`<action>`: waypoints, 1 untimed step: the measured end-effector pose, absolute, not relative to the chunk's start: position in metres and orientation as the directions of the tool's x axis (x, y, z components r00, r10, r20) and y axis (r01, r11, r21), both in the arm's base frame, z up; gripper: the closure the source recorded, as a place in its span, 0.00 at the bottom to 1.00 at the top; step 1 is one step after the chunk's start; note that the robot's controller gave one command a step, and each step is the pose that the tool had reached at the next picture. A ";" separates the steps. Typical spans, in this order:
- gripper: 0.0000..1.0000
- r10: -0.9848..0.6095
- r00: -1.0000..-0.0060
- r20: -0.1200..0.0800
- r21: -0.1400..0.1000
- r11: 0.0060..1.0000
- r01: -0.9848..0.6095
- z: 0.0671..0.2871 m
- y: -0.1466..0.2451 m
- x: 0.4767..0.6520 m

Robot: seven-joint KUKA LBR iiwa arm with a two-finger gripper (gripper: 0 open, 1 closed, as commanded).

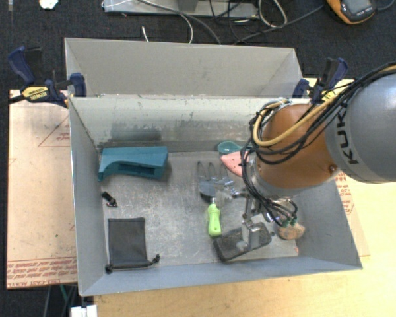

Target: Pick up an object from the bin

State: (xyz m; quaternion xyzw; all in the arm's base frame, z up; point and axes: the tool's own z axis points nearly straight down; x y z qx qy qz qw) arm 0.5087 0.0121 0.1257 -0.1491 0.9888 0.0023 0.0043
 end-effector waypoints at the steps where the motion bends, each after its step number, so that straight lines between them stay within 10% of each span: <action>1: 0.00 -0.417 -0.909 -0.012 0.001 0.909 -0.417 0.107 0.007 0.503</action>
Offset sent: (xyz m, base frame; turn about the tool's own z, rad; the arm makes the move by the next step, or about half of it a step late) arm -0.0173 -0.0380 -0.0557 -0.1600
